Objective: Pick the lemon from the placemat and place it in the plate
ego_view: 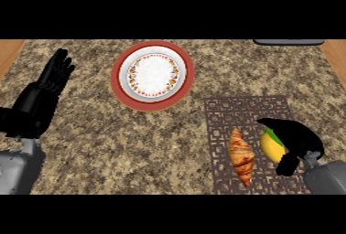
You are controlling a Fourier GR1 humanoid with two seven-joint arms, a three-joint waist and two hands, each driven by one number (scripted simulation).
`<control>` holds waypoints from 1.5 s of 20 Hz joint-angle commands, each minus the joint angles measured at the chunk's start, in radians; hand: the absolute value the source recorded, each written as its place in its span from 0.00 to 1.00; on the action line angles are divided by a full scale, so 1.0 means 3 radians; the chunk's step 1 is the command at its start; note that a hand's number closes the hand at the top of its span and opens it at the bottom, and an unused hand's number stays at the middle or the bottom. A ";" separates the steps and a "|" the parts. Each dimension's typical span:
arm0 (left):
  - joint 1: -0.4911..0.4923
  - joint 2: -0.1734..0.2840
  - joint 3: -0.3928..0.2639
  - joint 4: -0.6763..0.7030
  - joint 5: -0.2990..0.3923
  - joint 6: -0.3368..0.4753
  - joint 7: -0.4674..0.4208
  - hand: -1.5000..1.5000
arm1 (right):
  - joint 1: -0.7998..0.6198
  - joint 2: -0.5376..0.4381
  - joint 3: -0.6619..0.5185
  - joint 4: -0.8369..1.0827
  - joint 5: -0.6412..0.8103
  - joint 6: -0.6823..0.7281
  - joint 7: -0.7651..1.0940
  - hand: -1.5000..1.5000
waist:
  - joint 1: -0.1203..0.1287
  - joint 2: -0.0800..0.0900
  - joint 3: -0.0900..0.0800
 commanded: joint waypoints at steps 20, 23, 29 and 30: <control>0.0339 0.0033 0.0160 -0.0158 -0.0026 -0.0059 -0.0001 0.50 | 0.0903 0.1346 0.0024 -0.1083 0.1795 -0.1611 0.2898 1.00 | -0.0214 -0.0100 -0.0028; 0.0166 0.0028 0.0155 -0.0098 -0.0018 -0.0048 0.0078 0.50 | 0.0787 0.1744 0.0489 -0.1467 0.2285 -0.1580 0.3223 1.00 | -0.0174 -0.0076 -0.0024; 0.0014 0.0011 0.0162 0.0003 0.0034 -0.0136 -0.0004 0.50 | 0.0209 0.1764 0.1327 -0.1882 0.2819 -0.1507 0.3663 1.00 | -0.0017 -0.0031 -0.0013; -0.0066 -0.0053 0.0047 0.0097 -0.0119 -0.0046 0.0015 0.50 | 0.0052 0.1765 0.1424 -0.1753 0.2805 -0.1629 0.3759 1.00 | -0.0013 -0.0009 -0.0010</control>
